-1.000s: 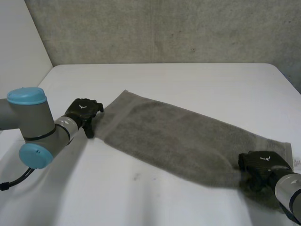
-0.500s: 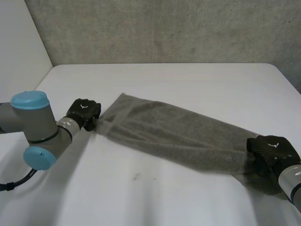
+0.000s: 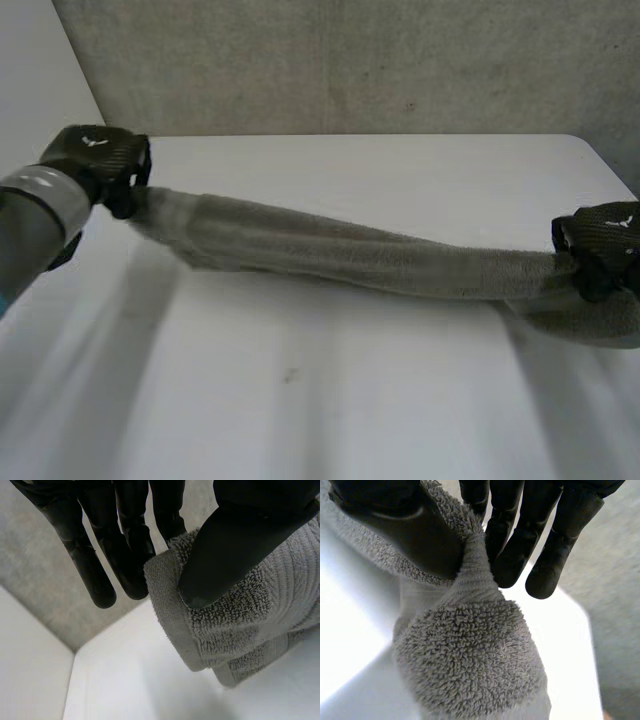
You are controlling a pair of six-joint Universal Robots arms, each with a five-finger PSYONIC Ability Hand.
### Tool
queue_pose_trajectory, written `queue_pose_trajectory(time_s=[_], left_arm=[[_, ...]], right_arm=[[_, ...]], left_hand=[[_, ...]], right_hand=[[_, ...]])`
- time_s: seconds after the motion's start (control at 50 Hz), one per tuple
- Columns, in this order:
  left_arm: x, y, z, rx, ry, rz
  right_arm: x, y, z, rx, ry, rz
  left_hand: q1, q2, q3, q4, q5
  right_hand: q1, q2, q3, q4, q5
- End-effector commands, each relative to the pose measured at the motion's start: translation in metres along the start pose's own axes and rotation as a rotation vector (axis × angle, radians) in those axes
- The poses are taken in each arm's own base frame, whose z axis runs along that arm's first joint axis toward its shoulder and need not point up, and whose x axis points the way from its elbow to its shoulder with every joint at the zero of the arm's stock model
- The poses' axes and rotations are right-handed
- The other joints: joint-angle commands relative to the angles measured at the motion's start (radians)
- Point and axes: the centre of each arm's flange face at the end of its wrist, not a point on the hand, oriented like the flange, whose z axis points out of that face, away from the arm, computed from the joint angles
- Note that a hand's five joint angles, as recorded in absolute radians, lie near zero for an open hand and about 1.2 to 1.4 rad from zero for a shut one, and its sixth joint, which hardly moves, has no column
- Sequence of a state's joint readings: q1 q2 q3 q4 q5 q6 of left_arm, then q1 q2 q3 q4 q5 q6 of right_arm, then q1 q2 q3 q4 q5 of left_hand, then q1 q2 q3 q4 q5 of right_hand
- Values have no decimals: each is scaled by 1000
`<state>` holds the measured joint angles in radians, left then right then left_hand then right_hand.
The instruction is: Fold the towel.
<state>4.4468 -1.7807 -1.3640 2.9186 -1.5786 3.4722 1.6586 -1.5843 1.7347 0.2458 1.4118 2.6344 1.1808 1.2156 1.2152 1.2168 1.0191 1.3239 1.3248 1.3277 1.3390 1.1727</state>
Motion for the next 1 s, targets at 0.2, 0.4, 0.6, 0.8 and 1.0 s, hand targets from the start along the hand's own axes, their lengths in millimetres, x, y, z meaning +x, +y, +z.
queue_pose_trajectory(time_s=[0.2, 0.4, 0.6, 0.8, 1.0], left_arm=[[12, 34, 2, -205, 51, -3], [-32, -91, 52, 436, -113, -322], [-55, -116, 32, 602, -194, -559], [-15, 2, 48, 208, -175, -486], [20, 104, 36, -100, -136, -246]], right_arm=[[-28, -13, 74, -51, -152, -148], [22, -158, 89, 703, 312, -43], [19, -188, 49, 915, 377, -27], [-27, -98, 81, 557, 179, -53], [-84, 22, 111, 204, -26, -115]], left_hand=[[215, 181, 181, 179, 203], [215, 181, 181, 179, 203], [215, 181, 181, 179, 203], [215, 181, 181, 179, 203], [215, 181, 181, 179, 203]], right_hand=[[72, 71, 69, 57, 49], [72, 71, 69, 57, 49], [72, 71, 69, 57, 49], [72, 71, 69, 57, 49], [72, 71, 69, 57, 49]])
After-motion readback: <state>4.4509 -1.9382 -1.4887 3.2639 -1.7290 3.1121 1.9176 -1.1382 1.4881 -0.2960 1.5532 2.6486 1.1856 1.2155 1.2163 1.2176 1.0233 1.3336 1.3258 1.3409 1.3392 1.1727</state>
